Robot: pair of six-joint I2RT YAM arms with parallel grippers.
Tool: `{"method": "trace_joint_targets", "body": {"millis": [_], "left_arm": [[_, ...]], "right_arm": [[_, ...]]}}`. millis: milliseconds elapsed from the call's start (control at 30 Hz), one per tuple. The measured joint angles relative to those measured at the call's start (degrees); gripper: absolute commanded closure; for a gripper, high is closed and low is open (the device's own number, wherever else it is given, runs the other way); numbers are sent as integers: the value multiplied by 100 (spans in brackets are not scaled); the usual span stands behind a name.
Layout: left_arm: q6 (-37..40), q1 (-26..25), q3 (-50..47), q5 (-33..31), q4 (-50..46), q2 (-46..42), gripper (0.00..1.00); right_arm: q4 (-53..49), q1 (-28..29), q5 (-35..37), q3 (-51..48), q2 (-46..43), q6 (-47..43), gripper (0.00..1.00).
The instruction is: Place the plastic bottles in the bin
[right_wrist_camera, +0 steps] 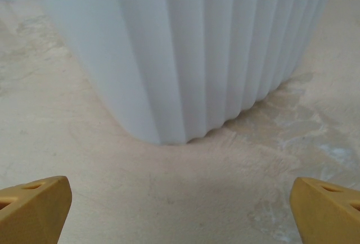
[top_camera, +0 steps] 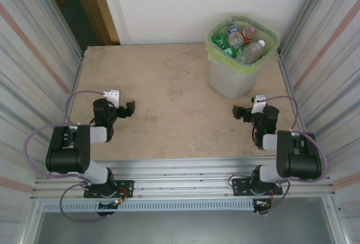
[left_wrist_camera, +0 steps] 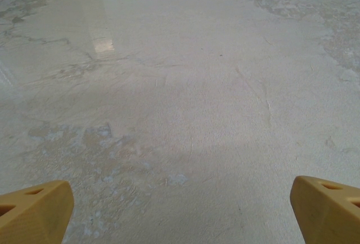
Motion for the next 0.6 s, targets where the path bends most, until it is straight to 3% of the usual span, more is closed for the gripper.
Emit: {"method": "trace_joint_targets", "body": {"millis": [233,600], "left_arm": [[-13,0,0,-26,0,0,1],[-15,0,0,-26,0,0,1]], "right_arm": [[522,-254,-92,70,529,278,2],[-72,-151,-260,667,560,264,2]]}}
